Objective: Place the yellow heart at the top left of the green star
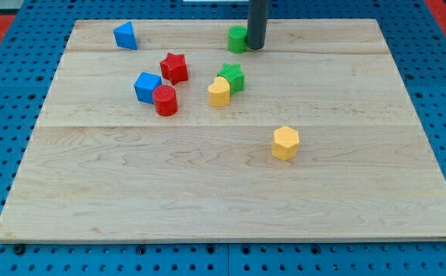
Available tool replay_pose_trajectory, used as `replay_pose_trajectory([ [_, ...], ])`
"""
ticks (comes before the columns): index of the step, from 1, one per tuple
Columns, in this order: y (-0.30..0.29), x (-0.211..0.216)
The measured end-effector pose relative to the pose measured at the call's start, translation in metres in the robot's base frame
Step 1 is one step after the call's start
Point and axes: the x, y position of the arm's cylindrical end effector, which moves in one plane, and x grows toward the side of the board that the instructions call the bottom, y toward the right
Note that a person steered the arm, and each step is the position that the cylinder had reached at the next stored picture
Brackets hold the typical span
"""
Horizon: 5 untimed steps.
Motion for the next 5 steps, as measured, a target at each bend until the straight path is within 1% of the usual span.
replay_pose_trajectory([
  [1,0.000,-0.017],
  [2,-0.002,-0.021],
  [3,0.036,0.033],
  [4,0.069,0.144],
  [5,0.034,0.194],
])
